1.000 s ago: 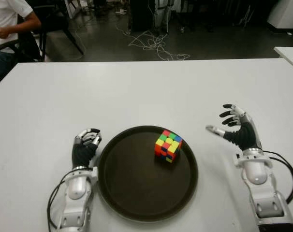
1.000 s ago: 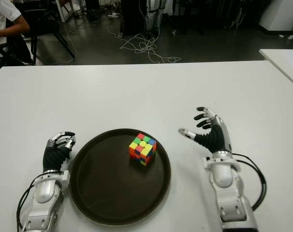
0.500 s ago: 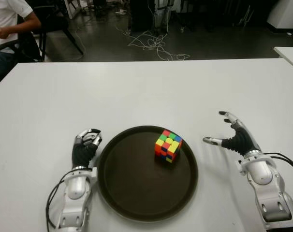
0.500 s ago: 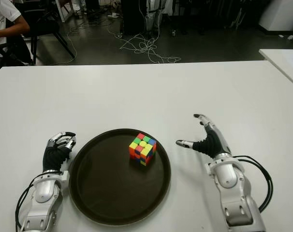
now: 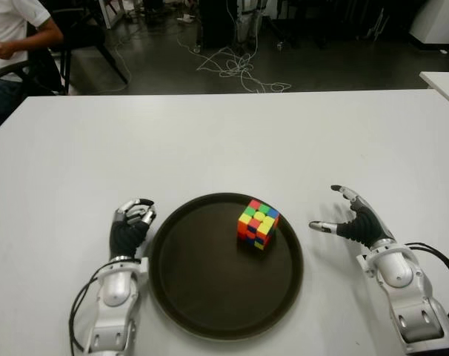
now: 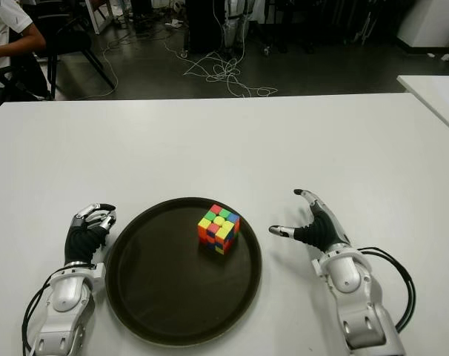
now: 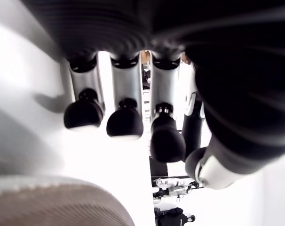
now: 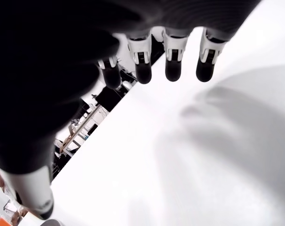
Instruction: Pick up the Rubik's Cube and put it in the plate
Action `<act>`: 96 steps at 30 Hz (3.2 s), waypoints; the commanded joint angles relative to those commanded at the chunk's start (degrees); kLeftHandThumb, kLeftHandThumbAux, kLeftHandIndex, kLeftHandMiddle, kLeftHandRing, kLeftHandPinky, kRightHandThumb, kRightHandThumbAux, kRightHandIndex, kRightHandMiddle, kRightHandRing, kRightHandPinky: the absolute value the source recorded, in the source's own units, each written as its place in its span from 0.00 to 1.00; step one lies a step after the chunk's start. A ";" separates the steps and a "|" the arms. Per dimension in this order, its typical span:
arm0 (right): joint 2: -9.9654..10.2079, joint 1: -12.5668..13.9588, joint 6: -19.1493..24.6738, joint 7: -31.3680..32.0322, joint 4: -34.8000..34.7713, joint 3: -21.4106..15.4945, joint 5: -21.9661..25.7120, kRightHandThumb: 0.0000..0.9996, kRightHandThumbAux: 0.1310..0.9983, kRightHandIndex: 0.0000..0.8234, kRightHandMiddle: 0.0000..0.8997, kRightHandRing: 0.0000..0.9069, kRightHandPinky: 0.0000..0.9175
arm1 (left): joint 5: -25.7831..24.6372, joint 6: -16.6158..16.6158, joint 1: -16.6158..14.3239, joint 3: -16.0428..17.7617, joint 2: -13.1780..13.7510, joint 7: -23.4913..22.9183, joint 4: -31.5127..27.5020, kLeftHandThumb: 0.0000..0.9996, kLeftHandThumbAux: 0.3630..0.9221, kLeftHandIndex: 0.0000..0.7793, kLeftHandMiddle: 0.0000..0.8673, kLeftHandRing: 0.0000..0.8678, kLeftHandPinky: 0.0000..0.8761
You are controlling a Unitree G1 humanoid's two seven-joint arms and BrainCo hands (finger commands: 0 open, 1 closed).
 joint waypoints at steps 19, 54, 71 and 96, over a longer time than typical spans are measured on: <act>3.94 -1.40 -8.02 -9.02 5.80 -3.23 5.90 0.05 0.79 0.29 0.30 0.32 0.36 | -2.25 -0.71 -1.06 0.93 0.33 -1.38 1.69 0.71 0.61 0.57 0.93 0.96 0.93; 15.15 -3.20 -34.66 -11.19 22.08 -12.62 25.13 0.70 0.69 0.53 0.90 0.90 0.88 | -2.06 -0.05 -1.96 2.27 0.95 0.17 2.45 0.71 0.61 0.57 0.94 0.96 0.94; 14.32 -1.43 -37.46 -9.96 24.44 -11.83 22.52 0.70 0.69 0.53 0.88 0.88 0.86 | -0.93 -0.61 -1.83 1.95 1.58 -0.06 3.06 0.71 0.61 0.57 0.94 0.96 0.94; 13.63 -0.23 -36.73 -7.98 23.12 -10.13 22.13 0.70 0.69 0.53 0.90 0.90 0.88 | 0.29 0.67 -1.75 1.78 1.44 0.90 2.88 0.71 0.61 0.57 0.93 0.95 0.92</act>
